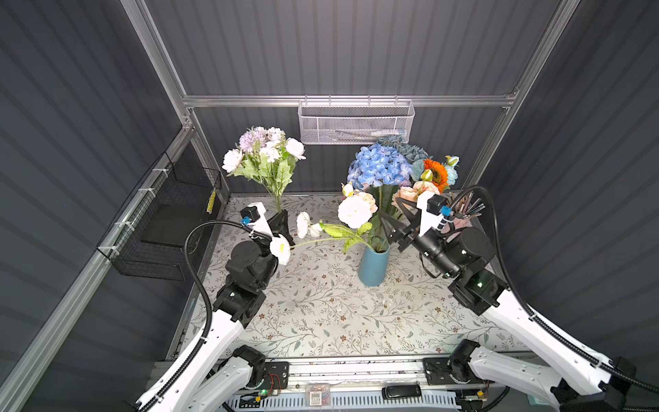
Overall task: Arrange flowers in a vase
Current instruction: Pick up the flowers from the top-center of the table, then place the flowers into the vase.
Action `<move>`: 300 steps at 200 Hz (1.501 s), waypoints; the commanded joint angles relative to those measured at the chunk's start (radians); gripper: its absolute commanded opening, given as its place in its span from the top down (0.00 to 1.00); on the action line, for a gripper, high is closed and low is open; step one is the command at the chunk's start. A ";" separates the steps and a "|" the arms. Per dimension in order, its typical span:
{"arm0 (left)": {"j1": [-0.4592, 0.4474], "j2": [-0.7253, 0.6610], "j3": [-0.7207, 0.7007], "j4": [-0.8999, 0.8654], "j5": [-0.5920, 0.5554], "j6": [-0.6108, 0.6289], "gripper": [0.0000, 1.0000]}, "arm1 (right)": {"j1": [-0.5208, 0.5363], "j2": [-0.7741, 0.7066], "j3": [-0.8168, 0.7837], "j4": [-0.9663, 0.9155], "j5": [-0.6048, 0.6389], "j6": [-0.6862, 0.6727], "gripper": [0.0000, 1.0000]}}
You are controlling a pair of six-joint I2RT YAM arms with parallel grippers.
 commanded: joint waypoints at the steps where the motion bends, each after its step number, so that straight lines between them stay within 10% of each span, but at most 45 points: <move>1: 0.004 0.066 0.062 0.135 0.052 0.137 1.00 | 0.002 0.075 0.137 -0.063 -0.095 -0.043 0.38; 115: 0.018 0.385 0.328 0.336 0.389 0.230 1.00 | -0.047 0.561 0.697 -0.185 -0.328 -0.045 0.46; 300: 0.018 0.447 0.414 0.418 0.663 0.174 1.00 | -0.049 0.691 0.818 -0.154 -0.561 0.073 0.57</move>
